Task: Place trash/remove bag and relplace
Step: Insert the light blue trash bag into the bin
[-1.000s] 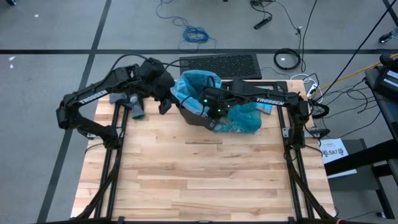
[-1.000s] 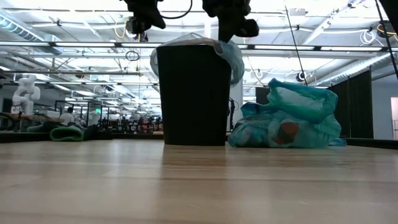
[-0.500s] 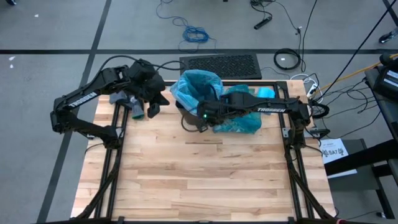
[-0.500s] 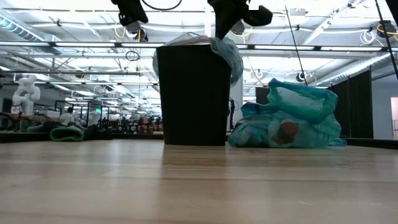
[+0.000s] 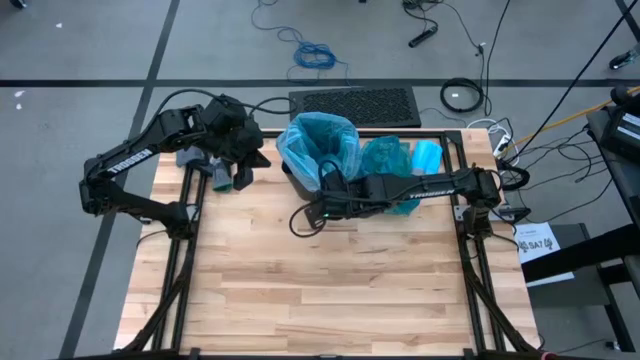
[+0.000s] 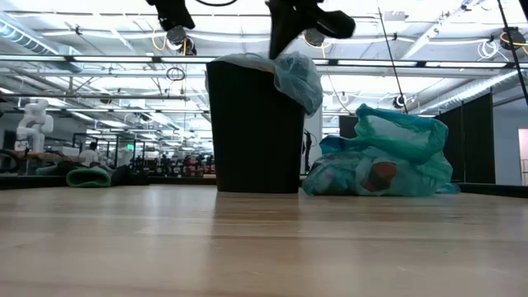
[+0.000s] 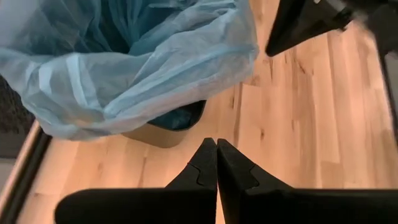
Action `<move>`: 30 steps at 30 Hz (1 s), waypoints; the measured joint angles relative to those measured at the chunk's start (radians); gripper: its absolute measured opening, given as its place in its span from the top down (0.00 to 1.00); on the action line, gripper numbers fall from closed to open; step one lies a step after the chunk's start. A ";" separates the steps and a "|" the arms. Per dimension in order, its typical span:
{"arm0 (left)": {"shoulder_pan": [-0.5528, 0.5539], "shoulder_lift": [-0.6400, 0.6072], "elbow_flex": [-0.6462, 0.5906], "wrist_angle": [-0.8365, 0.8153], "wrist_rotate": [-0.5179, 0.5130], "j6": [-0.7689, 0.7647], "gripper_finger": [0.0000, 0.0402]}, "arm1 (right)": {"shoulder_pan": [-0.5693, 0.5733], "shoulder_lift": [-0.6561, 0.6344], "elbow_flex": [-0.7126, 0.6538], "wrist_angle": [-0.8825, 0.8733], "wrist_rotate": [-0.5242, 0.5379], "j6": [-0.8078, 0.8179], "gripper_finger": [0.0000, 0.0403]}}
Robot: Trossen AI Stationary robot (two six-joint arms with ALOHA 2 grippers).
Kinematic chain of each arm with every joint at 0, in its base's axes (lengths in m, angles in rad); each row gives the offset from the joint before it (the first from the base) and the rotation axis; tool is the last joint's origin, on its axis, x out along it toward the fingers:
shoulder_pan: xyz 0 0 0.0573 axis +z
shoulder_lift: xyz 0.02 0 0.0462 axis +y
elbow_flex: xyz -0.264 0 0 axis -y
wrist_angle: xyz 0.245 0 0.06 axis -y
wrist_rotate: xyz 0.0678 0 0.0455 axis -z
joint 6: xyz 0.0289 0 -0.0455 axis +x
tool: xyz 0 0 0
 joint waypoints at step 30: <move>-0.121 0.171 0.000 0.020 -0.103 0.229 0.59 | 0.011 -0.005 0.041 0.024 -0.011 -0.191 1.00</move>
